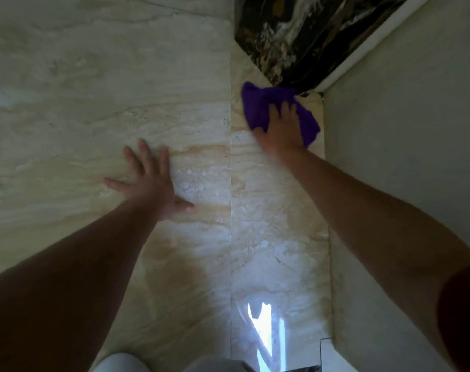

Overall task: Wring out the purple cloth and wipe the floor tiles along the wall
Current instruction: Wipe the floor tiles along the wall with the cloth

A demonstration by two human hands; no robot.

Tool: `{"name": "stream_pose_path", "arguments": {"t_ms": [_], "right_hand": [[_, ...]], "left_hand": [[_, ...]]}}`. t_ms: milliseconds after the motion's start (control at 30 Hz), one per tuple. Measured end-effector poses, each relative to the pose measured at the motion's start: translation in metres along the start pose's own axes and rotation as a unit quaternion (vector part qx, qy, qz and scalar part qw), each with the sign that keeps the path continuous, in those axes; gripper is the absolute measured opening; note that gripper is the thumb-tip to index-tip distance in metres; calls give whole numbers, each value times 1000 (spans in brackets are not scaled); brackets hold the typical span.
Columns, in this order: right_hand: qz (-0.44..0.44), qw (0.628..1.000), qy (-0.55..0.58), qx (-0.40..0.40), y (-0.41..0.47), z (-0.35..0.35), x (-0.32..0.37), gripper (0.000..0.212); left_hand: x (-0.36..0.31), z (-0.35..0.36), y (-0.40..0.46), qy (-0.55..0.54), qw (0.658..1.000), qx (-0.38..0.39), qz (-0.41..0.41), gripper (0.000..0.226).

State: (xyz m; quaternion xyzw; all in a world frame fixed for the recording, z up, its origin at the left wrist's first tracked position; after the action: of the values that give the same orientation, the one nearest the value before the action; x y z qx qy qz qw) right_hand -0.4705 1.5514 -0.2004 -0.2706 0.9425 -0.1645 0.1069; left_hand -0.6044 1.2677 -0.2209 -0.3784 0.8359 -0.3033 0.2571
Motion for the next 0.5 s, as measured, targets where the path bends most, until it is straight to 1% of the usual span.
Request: {"name": "stream_pose_path", "arguments": {"t_ms": [67, 200, 267, 333, 400, 500], "right_hand": [[-77, 996, -34, 9, 5, -2, 43, 77], [-149, 986, -63, 30, 65, -38, 85, 81], [-182, 980, -75, 33, 85, -52, 104, 84], [-185, 980, -60, 34, 99, -60, 120, 87], [-180, 983, -45, 15, 103, -62, 126, 83], [-166, 985, -20, -48, 66, -50, 91, 67]], "left_hand": [[-2, -2, -2, -5, 1000, -4, 0, 145], [-2, 0, 1, 3, 1000, -4, -3, 145], [-4, 0, -1, -11, 1000, 4, -4, 144], [-5, 1, 0, -11, 1000, -1, 1, 144], [-5, 0, 0, -5, 1000, 1, 1, 143], [-5, 1, -1, -17, 1000, 1, 7, 143]]}}
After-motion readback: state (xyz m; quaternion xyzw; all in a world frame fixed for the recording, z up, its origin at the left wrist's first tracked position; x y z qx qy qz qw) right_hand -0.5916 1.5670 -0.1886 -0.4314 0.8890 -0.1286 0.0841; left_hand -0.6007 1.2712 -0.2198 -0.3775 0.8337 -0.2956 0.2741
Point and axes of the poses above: each hand's wrist, its own y-axis towards the middle knuckle, its own z-axis out of the palm, x = y × z, the point moved 10 cm from there along y, towards the middle knuckle, and after that the axes turned 11 degrees about -y, right-handed, at the moved point
